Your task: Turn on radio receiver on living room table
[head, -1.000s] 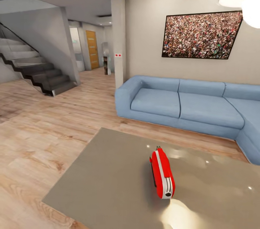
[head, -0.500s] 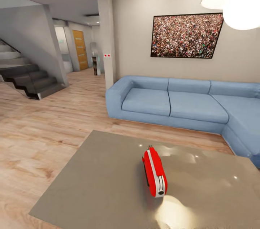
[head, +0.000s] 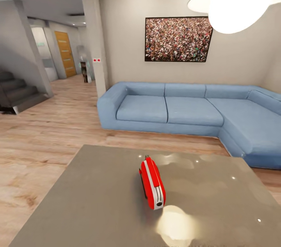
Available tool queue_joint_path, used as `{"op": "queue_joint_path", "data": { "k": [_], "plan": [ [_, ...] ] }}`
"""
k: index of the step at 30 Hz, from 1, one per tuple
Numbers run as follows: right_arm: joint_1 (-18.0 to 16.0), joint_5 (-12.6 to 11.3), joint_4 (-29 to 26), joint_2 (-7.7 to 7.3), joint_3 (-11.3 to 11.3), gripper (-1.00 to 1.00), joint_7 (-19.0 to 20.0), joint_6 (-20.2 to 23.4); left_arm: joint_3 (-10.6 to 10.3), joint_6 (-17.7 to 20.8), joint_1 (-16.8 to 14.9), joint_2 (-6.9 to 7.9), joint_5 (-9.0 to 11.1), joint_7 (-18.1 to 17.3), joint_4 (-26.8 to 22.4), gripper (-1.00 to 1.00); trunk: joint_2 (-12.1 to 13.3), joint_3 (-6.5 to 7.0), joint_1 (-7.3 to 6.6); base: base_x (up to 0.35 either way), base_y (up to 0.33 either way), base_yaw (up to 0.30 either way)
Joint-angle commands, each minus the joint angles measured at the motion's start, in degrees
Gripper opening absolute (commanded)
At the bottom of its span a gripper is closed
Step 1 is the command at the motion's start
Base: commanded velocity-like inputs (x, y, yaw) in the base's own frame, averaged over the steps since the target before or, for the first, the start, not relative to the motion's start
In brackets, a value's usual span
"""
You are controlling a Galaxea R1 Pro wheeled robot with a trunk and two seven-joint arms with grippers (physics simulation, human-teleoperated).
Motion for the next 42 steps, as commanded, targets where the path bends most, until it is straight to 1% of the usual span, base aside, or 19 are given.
{"op": "queue_joint_path", "data": {
  "k": [1, 13, 19, 30, 42],
  "plan": [
    [0.00, 0.00, 0.00, 0.00, 0.00, 1.00, 0.00, 0.00, 0.00, 0.00, 0.00, 0.00, -0.01, 0.00, 0.00, 1.00, 0.00, 0.00, 0.00, 0.000, 0.000, -0.282],
    [0.00, 0.00, 0.00, 0.00, 0.00, 1.00, 0.00, 0.00, 0.01, 0.00, 0.01, -0.02, -0.01, 0.00, 0.00, 1.00, 0.00, 0.00, 0.00, 0.000, 0.000, -0.256],
    [0.00, 0.00, 0.00, 0.00, 0.04, 1.00, 0.02, 0.00, -0.01, 0.00, -0.01, 0.08, 0.04, 0.00, 0.00, 1.00, 0.00, 0.00, 0.00, 0.042, 0.080, -0.021],
    [0.00, 0.00, 0.00, 0.00, 0.09, 1.00, 0.01, 0.02, -0.01, 0.00, 0.00, 0.09, 0.05, 0.00, 0.00, 1.00, 0.00, 0.00, 0.00, 0.105, 0.250, -0.001],
    [0.00, 0.00, 0.00, -0.01, 0.09, 1.00, 0.06, 0.02, -0.05, 0.00, -0.01, 0.08, 0.09, 0.00, 0.00, 1.00, 0.00, 0.00, 0.00, 0.033, 0.025, 0.000]
  ]
}}
